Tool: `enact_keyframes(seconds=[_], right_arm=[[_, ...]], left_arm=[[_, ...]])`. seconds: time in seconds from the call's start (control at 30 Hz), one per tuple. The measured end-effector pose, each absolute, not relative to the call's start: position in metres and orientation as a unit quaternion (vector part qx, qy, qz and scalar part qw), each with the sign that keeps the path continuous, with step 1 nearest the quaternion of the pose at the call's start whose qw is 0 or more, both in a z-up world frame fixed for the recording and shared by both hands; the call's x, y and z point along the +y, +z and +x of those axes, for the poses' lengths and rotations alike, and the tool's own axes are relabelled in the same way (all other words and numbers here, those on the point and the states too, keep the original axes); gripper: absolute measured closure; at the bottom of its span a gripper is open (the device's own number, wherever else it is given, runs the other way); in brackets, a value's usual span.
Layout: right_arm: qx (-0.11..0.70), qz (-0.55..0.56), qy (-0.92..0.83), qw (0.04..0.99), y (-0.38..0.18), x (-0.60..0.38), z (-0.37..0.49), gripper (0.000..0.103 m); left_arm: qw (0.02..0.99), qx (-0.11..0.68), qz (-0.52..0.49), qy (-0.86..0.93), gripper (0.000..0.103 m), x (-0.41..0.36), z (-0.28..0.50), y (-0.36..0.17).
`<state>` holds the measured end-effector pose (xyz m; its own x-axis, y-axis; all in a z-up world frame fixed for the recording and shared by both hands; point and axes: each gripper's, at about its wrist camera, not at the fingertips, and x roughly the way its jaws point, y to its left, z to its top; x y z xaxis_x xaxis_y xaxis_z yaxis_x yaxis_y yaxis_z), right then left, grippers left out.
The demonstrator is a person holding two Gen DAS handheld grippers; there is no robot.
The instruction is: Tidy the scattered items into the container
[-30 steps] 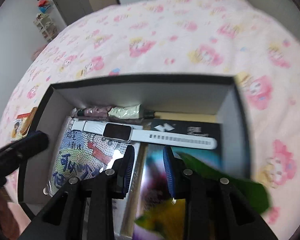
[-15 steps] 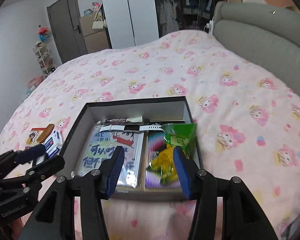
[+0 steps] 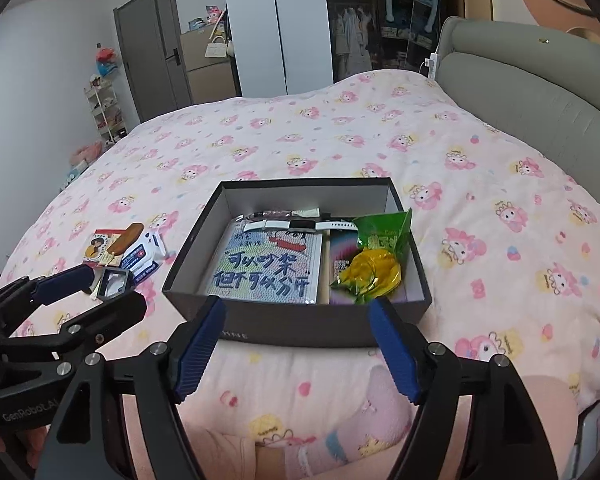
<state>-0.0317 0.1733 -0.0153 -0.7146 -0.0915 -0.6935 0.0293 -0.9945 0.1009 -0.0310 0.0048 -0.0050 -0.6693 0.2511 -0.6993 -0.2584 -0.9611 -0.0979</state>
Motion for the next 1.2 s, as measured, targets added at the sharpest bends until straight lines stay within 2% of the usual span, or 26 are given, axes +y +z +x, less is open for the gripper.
enact_keyframes(seconds=[0.07, 0.13, 0.53, 1.2], right_arm=[[-0.041, 0.377, -0.925, 0.030, -0.015, 0.171, -0.027, 0.030], [-0.039, 0.375, -0.926, 0.027, -0.014, 0.170, -0.024, 0.030], [-0.025, 0.368, -0.929, 0.033, -0.008, 0.157, -0.012, 0.030], [0.003, 0.380, -0.922, 0.079, -0.016, 0.094, -0.026, 0.030]], left_arm=[[0.134, 0.005, -0.380, 0.915, 0.017, 0.003, -0.027, -0.005], [0.124, 0.003, -0.384, 0.915, 0.010, -0.001, -0.024, -0.005], [0.099, -0.002, -0.374, 0.922, 0.002, -0.015, -0.011, -0.002], [0.061, -0.028, -0.381, 0.922, 0.001, -0.077, -0.011, -0.011]])
